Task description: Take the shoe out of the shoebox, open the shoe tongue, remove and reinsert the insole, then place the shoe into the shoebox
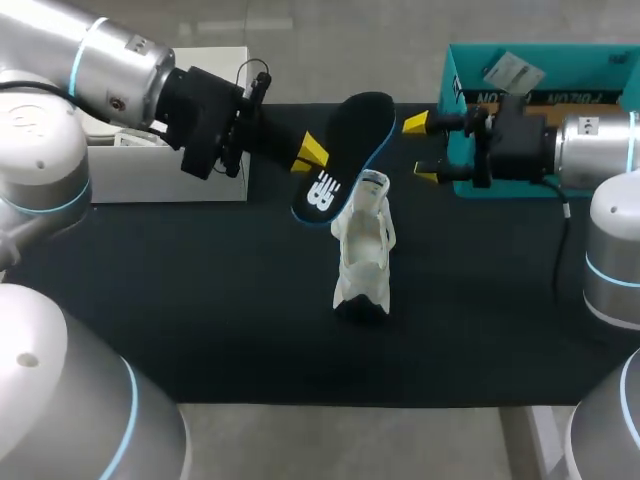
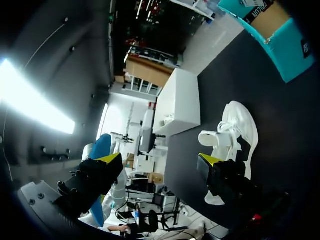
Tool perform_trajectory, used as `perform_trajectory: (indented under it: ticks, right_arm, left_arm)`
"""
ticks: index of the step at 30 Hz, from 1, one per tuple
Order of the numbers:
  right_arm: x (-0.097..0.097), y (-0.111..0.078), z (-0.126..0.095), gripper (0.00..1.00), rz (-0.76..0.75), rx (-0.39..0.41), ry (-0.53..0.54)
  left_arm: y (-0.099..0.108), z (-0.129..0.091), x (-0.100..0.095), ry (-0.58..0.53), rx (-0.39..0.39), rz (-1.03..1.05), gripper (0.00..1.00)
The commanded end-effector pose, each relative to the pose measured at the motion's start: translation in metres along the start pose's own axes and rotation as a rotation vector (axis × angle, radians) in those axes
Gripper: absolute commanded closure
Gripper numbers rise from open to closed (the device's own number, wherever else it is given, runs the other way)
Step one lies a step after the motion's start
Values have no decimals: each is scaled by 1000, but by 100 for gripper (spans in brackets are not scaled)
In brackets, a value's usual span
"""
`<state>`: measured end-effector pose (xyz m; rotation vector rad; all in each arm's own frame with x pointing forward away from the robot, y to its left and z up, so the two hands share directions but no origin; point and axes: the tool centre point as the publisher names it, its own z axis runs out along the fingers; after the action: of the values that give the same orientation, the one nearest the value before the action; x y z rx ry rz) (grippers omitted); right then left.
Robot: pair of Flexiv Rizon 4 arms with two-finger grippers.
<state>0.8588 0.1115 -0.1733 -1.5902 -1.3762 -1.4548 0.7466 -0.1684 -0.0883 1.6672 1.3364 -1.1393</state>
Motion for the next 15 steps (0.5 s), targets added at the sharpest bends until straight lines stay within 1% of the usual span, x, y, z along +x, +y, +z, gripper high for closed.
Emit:
perform_trajectory:
  ticks: [1,3,6,11,15]
  right_arm:
    - [11,-4,-2,0,-26,-47,-4]
    - [16,-3,0,0,-40,-58,-2]
    - [21,-3,1,0,-64,-75,-21]
    - [31,-5,2,0,-101,-103,8]
    - [36,-6,8,0,-110,-80,35]
  left_arm:
    - [6,1,4,116,-91,146,100]
    - [9,5,6,89,-129,73,100]
    - [13,10,9,68,-161,9,100]
    - [16,18,15,55,-171,-20,100]
    - [23,27,19,69,-174,35,100]
